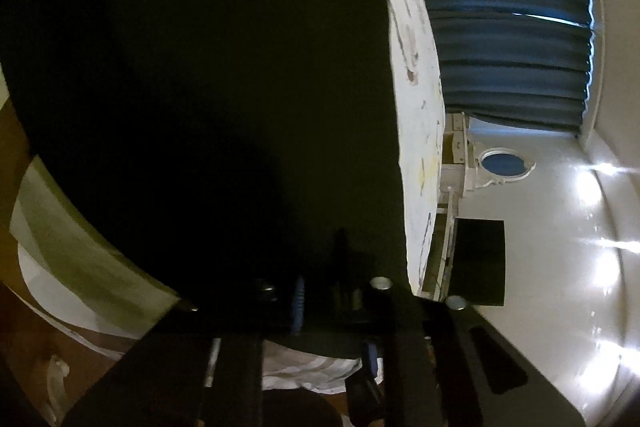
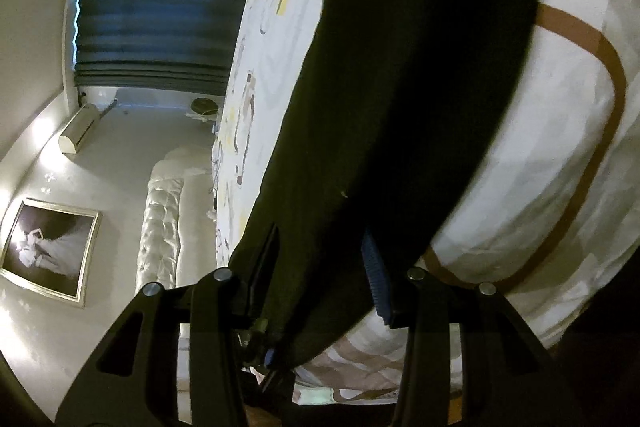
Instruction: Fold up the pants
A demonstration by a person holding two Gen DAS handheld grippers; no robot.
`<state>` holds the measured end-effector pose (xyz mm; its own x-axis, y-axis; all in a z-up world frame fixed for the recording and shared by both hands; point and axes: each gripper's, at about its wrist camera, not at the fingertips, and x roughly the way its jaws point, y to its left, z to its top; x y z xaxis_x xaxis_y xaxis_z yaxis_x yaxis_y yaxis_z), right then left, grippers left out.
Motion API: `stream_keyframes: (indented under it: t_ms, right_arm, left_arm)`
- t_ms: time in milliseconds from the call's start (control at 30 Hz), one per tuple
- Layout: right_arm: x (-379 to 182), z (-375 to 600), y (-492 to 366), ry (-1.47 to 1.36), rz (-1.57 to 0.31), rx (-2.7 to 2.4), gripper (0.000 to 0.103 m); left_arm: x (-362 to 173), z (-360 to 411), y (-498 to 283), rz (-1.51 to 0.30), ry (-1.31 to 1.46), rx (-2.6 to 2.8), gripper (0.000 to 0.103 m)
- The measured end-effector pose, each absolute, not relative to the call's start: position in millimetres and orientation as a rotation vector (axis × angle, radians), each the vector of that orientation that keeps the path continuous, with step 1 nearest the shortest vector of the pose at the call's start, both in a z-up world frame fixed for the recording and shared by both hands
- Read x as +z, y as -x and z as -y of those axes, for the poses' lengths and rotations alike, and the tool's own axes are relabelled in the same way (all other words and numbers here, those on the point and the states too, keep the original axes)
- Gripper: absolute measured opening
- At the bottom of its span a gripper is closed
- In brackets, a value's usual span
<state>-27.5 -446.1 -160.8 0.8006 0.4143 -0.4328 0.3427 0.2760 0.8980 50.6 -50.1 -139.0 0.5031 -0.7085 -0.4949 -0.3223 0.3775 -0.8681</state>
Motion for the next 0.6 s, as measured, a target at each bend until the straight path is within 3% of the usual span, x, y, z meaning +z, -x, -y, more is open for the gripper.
stream_keyframes:
  t_ms: [67, 167, 600]
  right_arm:
    - [-162, 444, 25, -1.294, -0.71, 0.04, 0.023]
    - [-164, 443, 26, -1.29, -0.715, 0.029, 0.01]
    - [-144, 439, 57, -1.203, -0.708, 0.03, 0.008]
  left_arm:
    - [-138, 49, -50, -1.07, 1.195, -0.325, 0.011]
    - [-137, 47, -50, -1.069, 1.181, -0.328, 0.01]
    - [-111, 49, -32, -1.026, 0.979, -0.377, 0.008]
